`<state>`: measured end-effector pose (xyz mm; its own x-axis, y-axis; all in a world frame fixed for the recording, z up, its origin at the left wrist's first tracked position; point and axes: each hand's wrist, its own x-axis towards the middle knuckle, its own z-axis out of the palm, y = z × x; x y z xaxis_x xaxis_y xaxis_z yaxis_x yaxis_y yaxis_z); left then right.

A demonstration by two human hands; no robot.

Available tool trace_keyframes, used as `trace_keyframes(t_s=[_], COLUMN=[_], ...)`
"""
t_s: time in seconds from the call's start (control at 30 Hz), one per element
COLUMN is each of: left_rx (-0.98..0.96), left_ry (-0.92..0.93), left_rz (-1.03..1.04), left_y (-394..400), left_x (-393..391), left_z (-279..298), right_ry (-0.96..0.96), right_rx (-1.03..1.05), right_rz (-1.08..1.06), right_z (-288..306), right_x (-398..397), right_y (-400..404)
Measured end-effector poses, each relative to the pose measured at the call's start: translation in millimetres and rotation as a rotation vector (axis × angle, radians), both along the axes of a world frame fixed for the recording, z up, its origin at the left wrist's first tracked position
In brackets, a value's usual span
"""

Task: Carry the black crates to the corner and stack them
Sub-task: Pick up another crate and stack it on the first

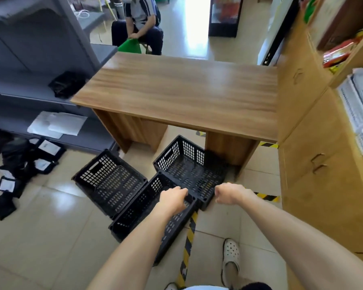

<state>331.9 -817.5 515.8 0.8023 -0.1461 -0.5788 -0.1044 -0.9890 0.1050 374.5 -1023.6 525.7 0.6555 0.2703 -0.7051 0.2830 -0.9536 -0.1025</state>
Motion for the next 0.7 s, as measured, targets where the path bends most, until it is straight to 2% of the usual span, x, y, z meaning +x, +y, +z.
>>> trace_keyframes(t_s=[0.17,0.3,0.5,0.7], left_rx=[-0.101,-0.128,-0.045,0.032], left_ry=[-0.03,0.023,0.138,0.148], left_rz=[0.072,0.152,0.286,0.354], left_y=[-55,-62,-9,59], left_x=[61,81,84,108], left_z=[2,-7,-30,-37], right_ry=[-0.021,0.012,0.102,0.18], right_rx=[0.002,-0.031,0.002,0.057], right_rz=[0.031,0.103,0.271,0.372], right_z=[-1,-15,-45,-46], right_x=[77,112,142,178], right_y=[-44,-46,5,85])
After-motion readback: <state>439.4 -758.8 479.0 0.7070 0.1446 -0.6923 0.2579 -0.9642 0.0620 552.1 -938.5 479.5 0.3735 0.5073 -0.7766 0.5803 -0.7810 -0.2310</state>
